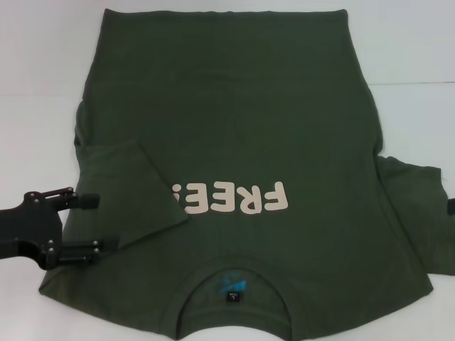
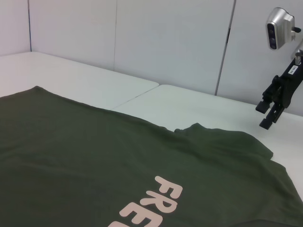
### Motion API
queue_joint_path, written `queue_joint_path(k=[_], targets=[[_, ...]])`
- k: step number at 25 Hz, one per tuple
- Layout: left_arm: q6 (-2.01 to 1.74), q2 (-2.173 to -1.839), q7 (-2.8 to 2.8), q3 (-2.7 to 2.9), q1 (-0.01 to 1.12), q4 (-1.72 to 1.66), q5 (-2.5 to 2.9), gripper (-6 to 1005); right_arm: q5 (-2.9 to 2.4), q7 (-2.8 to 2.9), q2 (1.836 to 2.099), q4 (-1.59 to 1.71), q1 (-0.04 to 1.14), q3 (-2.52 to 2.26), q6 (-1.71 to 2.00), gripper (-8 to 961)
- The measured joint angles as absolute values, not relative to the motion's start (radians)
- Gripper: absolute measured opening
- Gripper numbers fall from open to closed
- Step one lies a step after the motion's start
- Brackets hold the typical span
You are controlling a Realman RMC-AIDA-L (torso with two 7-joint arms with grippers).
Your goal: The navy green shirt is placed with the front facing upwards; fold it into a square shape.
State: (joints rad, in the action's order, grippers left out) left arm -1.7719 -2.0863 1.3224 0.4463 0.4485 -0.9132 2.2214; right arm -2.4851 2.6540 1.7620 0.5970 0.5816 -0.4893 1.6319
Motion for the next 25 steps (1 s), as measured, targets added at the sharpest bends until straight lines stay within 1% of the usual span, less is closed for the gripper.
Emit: queue_joint_path(k=[6,13,19,25], targets=[[-1.769,-2.09,1.303,0.446,0.446,-0.914,2.223,848,-2.556,2.676,1.767,0.627,0.604,-0.493,1.641,917],[-1.765,-2.095,1.298,0.446,0.446,-0.914,2.224,848,-2.6,2.674,1.772,0.632,0.617,-0.51,1.622,912],[-1.762,-2.099,1.298,0.446,0.446,-0.914,2.222,848,-2.6,2.666,1.788,0.632,0.618,-0.524,1.579,911],[-1.762,-2.099,1.298,0.446,0.446,-0.914,2.219,848,-2.596,2.657,1.811,0.629,0.619,-0.525,1.542,911]])
